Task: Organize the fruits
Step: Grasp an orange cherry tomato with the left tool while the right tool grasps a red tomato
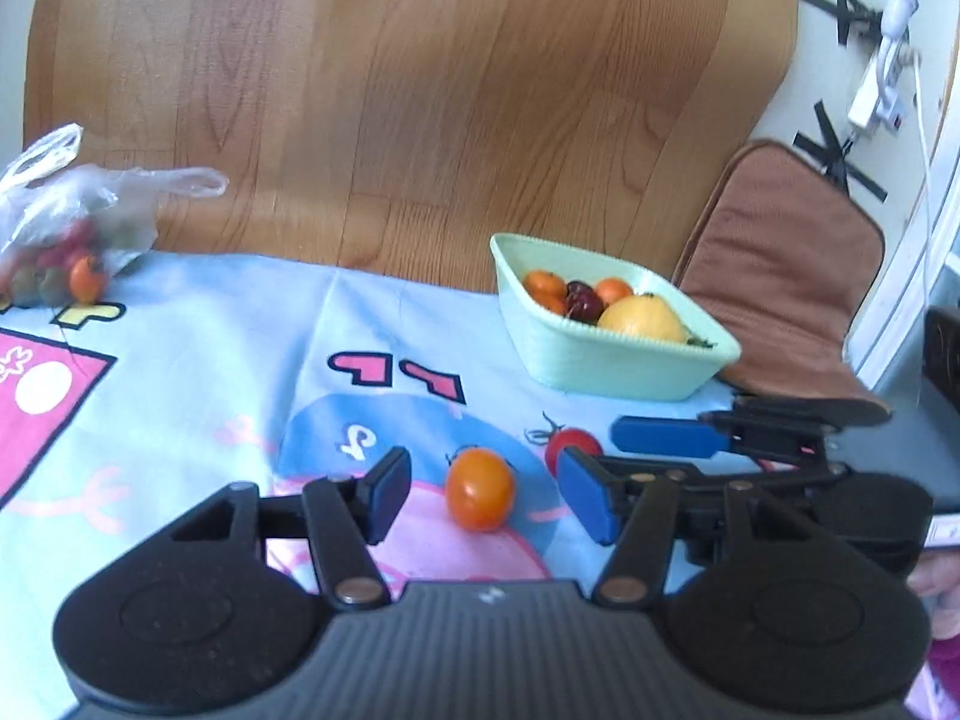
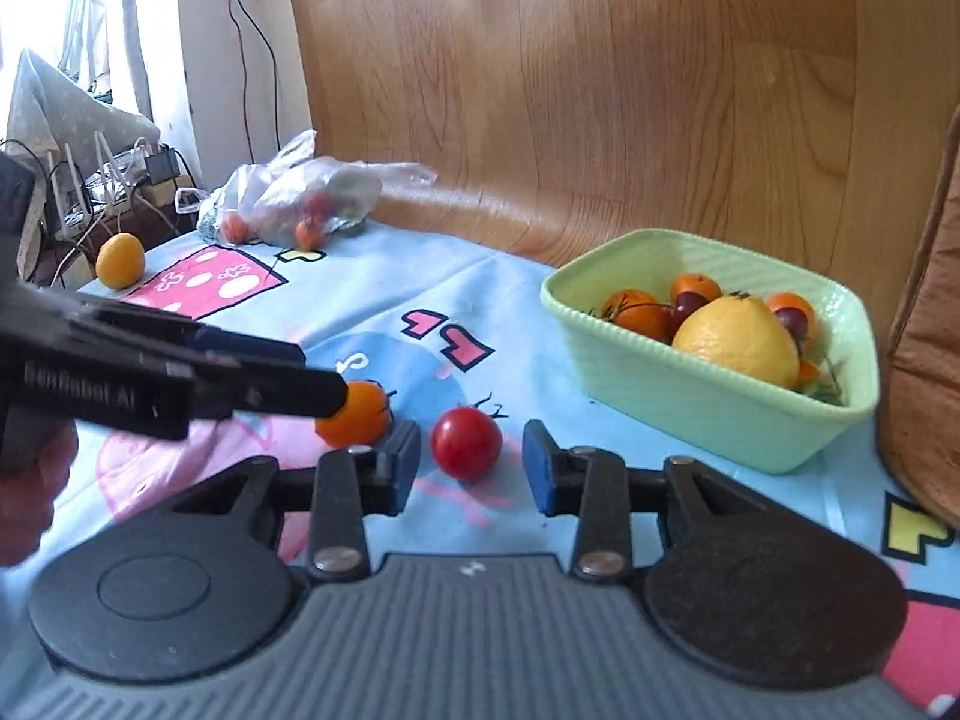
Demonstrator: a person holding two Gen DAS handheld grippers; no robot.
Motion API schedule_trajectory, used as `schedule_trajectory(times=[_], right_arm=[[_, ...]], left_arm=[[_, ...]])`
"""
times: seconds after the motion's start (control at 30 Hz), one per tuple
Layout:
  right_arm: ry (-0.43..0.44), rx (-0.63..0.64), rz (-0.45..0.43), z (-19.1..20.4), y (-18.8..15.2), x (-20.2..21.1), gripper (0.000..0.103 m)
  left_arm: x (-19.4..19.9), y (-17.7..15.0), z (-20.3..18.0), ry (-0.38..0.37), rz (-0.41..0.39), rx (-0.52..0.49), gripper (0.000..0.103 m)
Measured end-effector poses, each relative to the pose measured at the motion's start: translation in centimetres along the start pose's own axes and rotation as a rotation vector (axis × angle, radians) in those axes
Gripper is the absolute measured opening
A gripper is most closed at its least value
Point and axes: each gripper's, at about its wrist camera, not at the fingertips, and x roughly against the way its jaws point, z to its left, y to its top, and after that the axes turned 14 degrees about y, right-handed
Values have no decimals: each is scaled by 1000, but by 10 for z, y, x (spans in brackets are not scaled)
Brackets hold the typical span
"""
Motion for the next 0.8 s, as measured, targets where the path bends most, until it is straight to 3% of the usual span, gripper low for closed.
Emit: schedule_trajectory(times=[0.1,0.17,0.33,0.63,0.8], right_arm=[[-19,-4,19,-4,-3,-10,40],[-7,-25,26,-7,-6,-12,34],[-25,-34,13,-4,-11,5,31],[-111,-28,-23,33,-64,92,31],[-174,-19,-52,55,-91,127,31]], left_arm=[[-10,-6,1,11,28,-2,44],[-18,-9,2,8,45,6,30],[-9,-14,0,-41,56,27,29],[47,-56,-49,-180,44,-82,29],[71,-76,-68,-213,30,-147,29]])
